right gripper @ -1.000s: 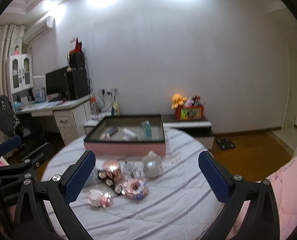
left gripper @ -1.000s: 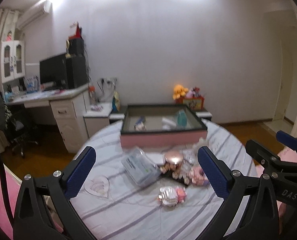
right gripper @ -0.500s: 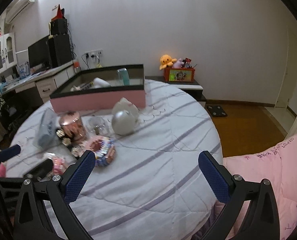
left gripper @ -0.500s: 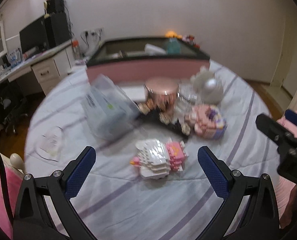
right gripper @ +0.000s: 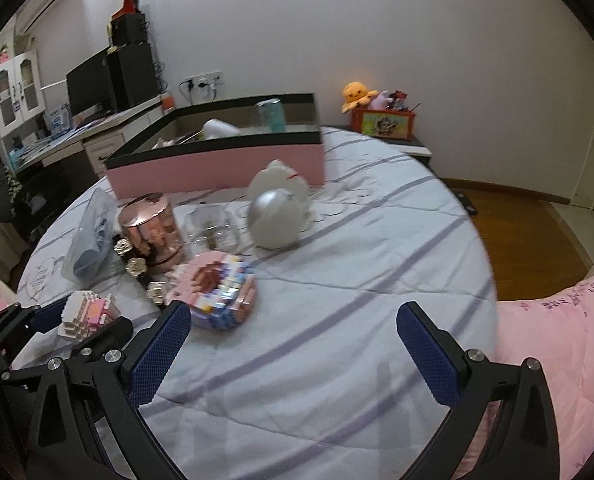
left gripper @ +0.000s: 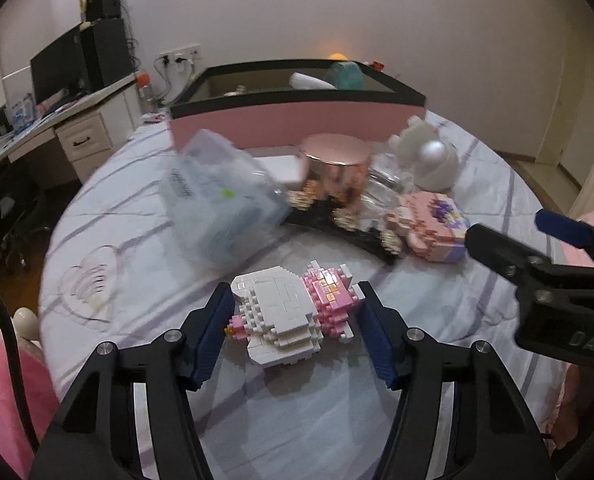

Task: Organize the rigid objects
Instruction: 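Grasp the white-pink block figure with the left gripper while the right grasps the pink block ring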

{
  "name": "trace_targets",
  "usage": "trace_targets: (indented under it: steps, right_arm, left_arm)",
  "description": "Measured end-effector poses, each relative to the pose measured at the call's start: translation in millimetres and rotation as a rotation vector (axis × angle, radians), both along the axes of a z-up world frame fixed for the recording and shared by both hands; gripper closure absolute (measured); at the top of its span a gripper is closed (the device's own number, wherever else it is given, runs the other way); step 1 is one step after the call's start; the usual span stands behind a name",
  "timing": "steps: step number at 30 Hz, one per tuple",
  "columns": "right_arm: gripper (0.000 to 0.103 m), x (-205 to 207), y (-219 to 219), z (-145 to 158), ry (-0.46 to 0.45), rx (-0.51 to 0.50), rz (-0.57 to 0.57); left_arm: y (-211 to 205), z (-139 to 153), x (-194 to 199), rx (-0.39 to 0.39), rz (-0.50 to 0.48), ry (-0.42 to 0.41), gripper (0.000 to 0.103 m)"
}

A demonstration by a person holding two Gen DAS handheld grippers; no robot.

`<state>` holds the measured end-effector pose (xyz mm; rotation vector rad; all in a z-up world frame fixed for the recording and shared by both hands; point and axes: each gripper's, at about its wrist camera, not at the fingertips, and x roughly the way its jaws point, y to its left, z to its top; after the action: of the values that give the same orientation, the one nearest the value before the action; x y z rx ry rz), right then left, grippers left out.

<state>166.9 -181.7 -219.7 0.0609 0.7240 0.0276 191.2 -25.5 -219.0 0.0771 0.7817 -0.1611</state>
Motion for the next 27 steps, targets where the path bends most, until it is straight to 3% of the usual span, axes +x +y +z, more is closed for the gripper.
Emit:
trace_targets:
  steps: [10,13,15,22,27]
  right_arm:
    - [0.003,40.8,35.1,-16.2,0.124,0.024,0.069]
    - [0.019,46.1,32.2,-21.4,0.154,0.023,0.047]
    - [0.038,46.8,30.4,-19.8,0.151,0.019,0.040]
    - [0.041,57.1,37.8,-19.7,0.154,-0.034,0.069]
    - [0.042,50.6,30.5,-15.4,0.113,0.023,0.087]
  left_arm:
    - [28.2,4.7,5.9,-0.012,0.063,-0.010,0.040]
    - [27.6,5.3,7.4,-0.023,0.057,-0.012,0.040]
    - [24.4,5.1,9.1,-0.024,0.052,-0.013,0.040]
    - [16.2,8.0,9.5,-0.021,0.034,-0.019,0.040]
    - [14.3,20.7,2.1,-0.021,0.032,-0.056,0.040]
